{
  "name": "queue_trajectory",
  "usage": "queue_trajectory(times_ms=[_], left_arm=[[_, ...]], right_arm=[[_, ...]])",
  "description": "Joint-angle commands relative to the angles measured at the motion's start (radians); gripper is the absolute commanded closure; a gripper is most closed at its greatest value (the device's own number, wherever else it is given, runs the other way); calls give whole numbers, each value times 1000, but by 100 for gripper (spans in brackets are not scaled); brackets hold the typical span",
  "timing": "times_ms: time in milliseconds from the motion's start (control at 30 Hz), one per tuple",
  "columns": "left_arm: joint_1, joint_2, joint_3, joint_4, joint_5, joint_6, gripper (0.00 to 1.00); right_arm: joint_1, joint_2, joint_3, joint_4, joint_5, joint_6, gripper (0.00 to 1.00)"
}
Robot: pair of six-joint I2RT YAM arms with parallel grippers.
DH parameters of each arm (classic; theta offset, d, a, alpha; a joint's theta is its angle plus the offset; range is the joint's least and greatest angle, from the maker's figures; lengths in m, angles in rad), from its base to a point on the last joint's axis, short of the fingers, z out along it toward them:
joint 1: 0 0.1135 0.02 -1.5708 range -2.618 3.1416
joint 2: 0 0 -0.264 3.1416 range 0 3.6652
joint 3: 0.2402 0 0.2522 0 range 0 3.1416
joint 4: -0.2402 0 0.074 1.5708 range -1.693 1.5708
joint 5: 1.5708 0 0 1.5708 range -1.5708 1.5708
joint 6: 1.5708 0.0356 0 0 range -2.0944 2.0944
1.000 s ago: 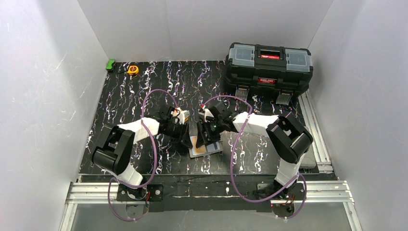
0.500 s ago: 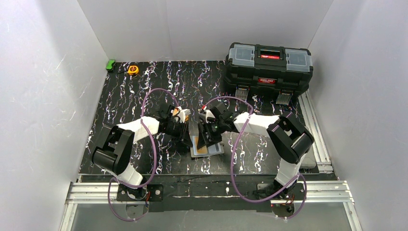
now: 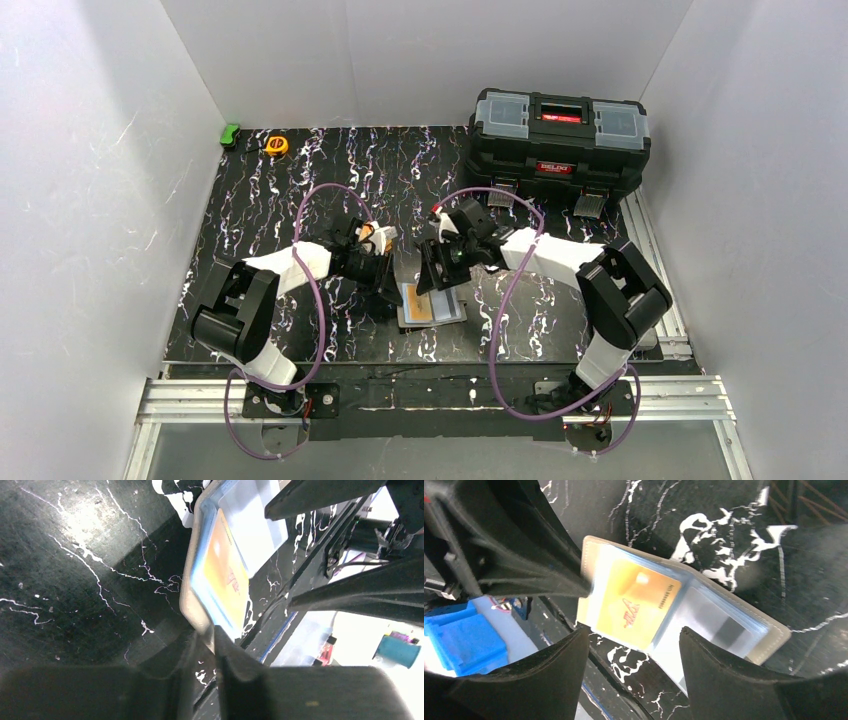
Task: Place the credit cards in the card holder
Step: Insert the credit card into the card holder, then pick up the credit card from the center of the board.
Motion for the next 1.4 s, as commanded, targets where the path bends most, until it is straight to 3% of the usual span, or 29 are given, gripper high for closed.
queue_trajectory(times_ms=[0, 133, 300, 500, 667, 700, 733, 767, 800, 833, 867, 900, 967, 1033, 1067, 1100, 1133, 1200, 1233, 1267, 1300, 1367], left_arm=[[0, -27, 24, -50, -37, 13, 68], [1, -39, 35, -97, -65, 38, 40], [8, -39, 95, -217, -49, 108, 26], [43, -66, 250, -412, -59, 273, 24], [80, -56, 487, -538, -82, 479, 25], [85, -45, 568, -580, -70, 561, 24], [85, -40, 619, -602, -65, 634, 13], [86, -46, 666, -614, -62, 764, 2], [85, -62, 686, -605, -77, 919, 2], [77, -85, 677, -559, -119, 1031, 2], [70, -88, 678, -552, -146, 1052, 2], [70, -84, 685, -568, -147, 1036, 2], [72, -89, 709, -602, -130, 989, 2], [75, -94, 726, -623, -128, 1009, 2], [75, -103, 722, -623, -132, 1013, 2], [75, -110, 718, -621, -134, 1012, 2], [76, -120, 716, -616, -140, 1013, 2], [76, -144, 706, -605, -153, 1024, 2], [75, -161, 695, -588, -161, 1030, 2], [76, -178, 680, -566, -168, 1032, 2], [75, -197, 662, -530, -176, 1020, 2], [77, -225, 632, -462, -193, 980, 2]], right_arm=[[-34, -33, 83, -93, 107, -63, 26], [-143, -1, 188, -151, 128, -106, 24], [-211, 43, 267, -137, 139, -113, 23], [-223, 130, 412, -150, 161, -132, 23], [-232, 181, 484, -165, 215, -151, 29], [-235, 183, 493, -169, 230, -153, 32], [-239, 181, 500, -172, 249, -149, 35], [-260, 174, 496, -161, 230, -104, 47], [-318, 162, 444, -70, 115, 14, 69], [-431, 208, 395, 41, -80, 237, 93], [-471, 288, 458, -57, -151, 262, 99], [-421, 311, 559, -311, 24, 116, 99], [-327, 218, 559, -388, 371, 54, 93], [-377, 47, 328, -213, 254, 170, 94], [-367, 24, 294, -199, 265, 169, 94], [-328, 3, 289, -224, 354, 129, 93], [-253, -2, 329, -322, 557, 74, 89], [-102, 41, 482, -523, 978, 13, 66], [-55, 62, 519, -593, 1120, 43, 56], [-31, 82, 548, -659, 1219, 119, 38], [-32, 98, 569, -740, 1261, 226, 18], [-82, 121, 603, -872, 1158, 391, 13]])
